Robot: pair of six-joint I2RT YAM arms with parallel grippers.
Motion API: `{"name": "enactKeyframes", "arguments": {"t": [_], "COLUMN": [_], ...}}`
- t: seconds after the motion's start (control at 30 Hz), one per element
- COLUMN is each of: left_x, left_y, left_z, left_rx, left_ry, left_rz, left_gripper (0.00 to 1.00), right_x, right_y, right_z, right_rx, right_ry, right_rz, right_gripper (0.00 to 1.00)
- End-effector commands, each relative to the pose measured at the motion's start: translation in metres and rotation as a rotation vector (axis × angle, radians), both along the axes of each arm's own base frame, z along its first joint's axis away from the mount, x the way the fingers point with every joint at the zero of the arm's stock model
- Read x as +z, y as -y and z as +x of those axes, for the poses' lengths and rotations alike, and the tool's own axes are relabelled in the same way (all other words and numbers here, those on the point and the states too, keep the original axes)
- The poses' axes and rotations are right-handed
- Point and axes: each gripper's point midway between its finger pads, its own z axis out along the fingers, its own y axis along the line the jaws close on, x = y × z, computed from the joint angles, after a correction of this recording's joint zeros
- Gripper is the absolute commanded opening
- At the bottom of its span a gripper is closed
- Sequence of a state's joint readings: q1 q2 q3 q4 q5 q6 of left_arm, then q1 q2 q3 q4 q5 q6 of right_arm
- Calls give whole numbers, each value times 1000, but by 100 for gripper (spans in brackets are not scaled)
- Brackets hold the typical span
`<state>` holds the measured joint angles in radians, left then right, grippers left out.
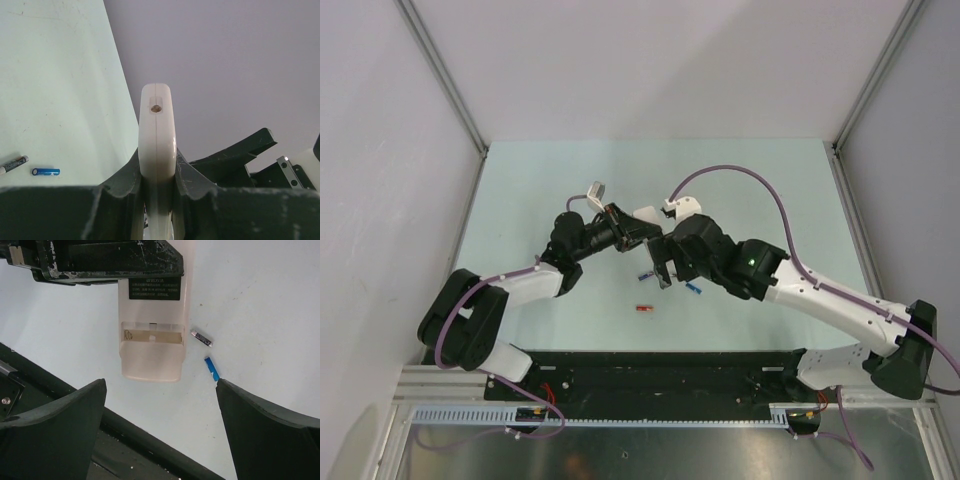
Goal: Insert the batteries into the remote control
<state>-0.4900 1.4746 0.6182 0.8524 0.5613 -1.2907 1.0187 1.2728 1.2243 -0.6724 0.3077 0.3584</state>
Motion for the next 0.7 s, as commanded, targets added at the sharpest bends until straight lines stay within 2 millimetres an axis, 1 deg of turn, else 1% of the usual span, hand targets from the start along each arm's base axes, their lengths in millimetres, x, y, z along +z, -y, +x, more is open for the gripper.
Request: {"name": "enactKeyframes", "arguments": {"t": [0.0,0.17,0.37,0.6,0.67], "left_x": [21,23,24,27,26], "left_y": [0,0,0,0,-1], "left_z": [-1,-3,-4,-6,-7], "left_rx": [-11,-16,-17,-21,-19], "left_ry": [72,75,77,80,79], "left_rz": [-24,-28,-30,-35,-35], "left_gripper": [0,0,0,0,0], "right_x": [16,14,9,4,4], "right_y": [-12,-21,-24,-26,-27], "right_z": [7,5,6,7,7], "right_rx": [20,47,54,65,67], "right_ry": [43,30,19,2,2], "right_rz": [28,43,44,35,34], "right_gripper": [95,88,82,67,65]}}
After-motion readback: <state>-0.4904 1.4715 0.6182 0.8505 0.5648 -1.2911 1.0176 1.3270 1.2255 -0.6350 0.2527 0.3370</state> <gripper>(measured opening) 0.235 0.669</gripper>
